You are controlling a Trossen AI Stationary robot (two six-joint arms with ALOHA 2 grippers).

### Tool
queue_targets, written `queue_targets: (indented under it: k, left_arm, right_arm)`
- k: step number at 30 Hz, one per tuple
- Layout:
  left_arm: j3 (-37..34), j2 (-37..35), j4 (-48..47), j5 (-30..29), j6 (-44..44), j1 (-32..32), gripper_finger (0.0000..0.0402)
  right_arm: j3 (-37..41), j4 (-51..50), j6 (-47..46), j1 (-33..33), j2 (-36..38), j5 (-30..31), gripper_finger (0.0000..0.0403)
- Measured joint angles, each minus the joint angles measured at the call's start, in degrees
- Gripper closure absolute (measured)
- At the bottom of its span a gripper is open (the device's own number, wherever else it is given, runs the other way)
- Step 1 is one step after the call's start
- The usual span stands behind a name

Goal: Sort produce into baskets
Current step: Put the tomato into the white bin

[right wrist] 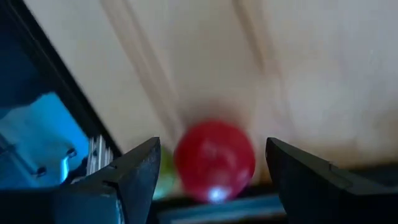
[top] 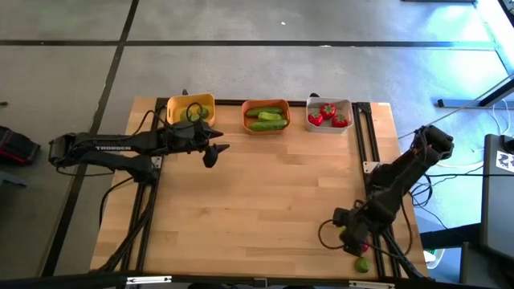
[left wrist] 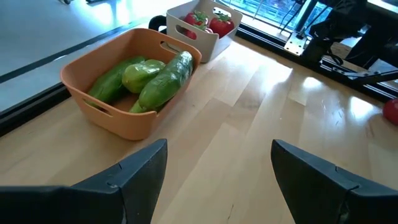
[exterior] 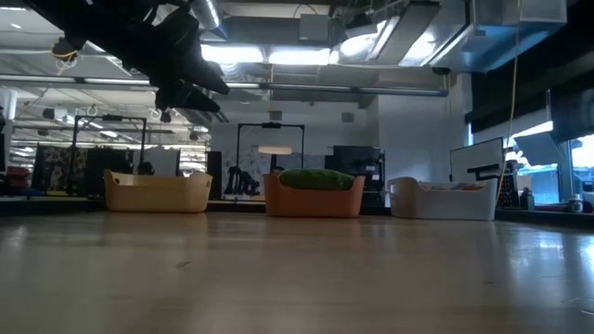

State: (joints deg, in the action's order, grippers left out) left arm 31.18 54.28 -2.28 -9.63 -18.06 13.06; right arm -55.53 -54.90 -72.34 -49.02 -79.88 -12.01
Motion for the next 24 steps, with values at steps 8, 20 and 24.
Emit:
queue_targets:
  k: [8,20,24]
  left_arm:
    - [0.0,0.0,0.0,0.0,0.4,0.0,0.0120]
    - [0.0,0.0,0.0,0.0,0.7,0.0,0.0120]
    - [0.0,0.0,-0.1,0.0,0.6,0.0,0.0120]
  right_arm:
    - [0.0,-1.0,-10.0,-4.5,0.0,-3.1,0.0121]
    - [0.1,-0.8,-11.6,-7.8,-6.1,-4.0,0.0121]
    - [1.0,0.8,-10.4,-7.6,-8.7,-4.4,0.0121]
